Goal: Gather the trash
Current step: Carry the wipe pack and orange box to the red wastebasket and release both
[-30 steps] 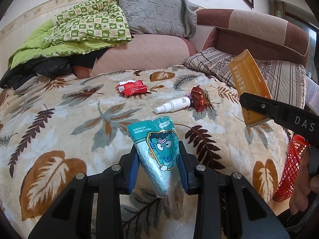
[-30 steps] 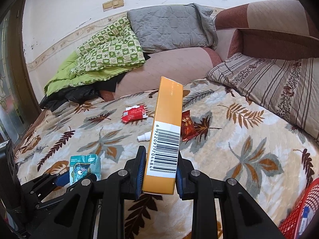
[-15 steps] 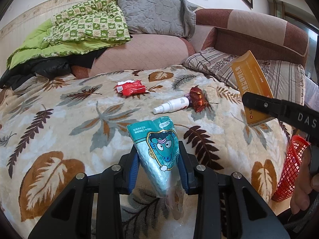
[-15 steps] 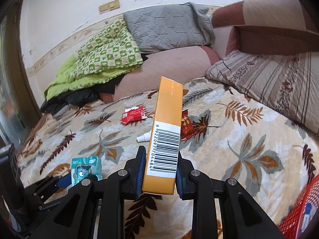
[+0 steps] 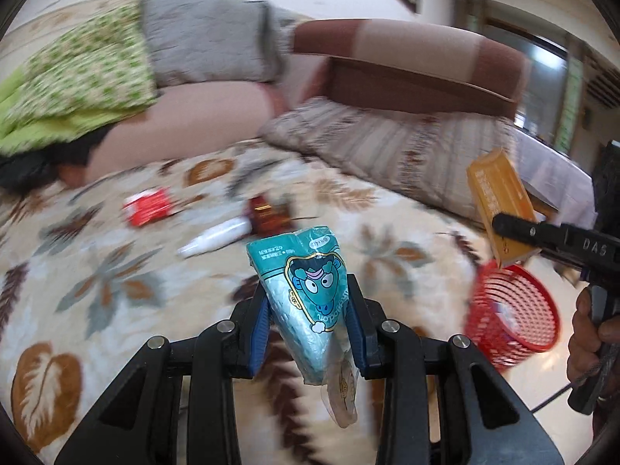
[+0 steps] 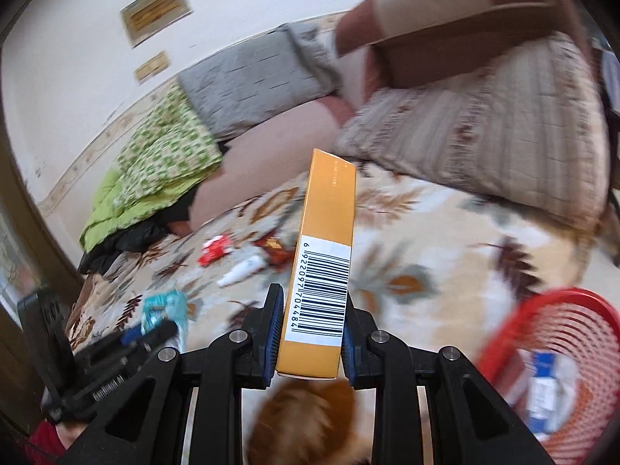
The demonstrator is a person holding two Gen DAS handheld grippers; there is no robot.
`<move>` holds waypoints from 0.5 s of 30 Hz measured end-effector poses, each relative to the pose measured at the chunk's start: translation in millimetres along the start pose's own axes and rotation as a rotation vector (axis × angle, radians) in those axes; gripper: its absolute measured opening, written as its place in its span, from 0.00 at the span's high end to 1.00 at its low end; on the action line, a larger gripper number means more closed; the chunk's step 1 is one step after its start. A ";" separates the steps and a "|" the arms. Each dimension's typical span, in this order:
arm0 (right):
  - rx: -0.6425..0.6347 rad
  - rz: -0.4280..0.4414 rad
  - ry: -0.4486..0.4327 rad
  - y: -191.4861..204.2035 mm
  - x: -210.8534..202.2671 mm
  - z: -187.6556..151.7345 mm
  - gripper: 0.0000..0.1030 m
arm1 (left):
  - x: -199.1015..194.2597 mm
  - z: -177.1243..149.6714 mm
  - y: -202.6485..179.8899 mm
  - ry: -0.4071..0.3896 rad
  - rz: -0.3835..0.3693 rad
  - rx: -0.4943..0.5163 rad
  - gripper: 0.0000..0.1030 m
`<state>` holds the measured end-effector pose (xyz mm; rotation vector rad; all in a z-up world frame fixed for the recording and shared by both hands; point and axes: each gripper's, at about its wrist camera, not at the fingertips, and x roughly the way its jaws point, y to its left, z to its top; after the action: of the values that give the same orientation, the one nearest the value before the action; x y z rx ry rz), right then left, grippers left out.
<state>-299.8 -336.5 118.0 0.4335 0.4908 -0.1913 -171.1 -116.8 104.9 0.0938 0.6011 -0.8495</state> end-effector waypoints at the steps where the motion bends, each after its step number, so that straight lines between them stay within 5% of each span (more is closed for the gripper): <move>1: 0.015 -0.019 -0.005 -13.1 -13.5 -1.1 0.73 | 1.2 4.4 -13.2 0.001 -0.030 0.017 0.67; 11: 0.191 -0.226 -0.011 -127.6 -102.3 -28.4 0.72 | 44.0 31.7 -159.5 0.122 -0.381 0.090 0.66; 15: 0.244 -0.253 0.021 -156.4 -102.9 -39.7 0.71 | 72.9 33.9 -206.2 0.177 -0.443 0.113 0.66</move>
<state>-449.1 -450.6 81.6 0.6118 0.5450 -0.4943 -268.9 -314.2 126.2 0.1426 0.7537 -1.3149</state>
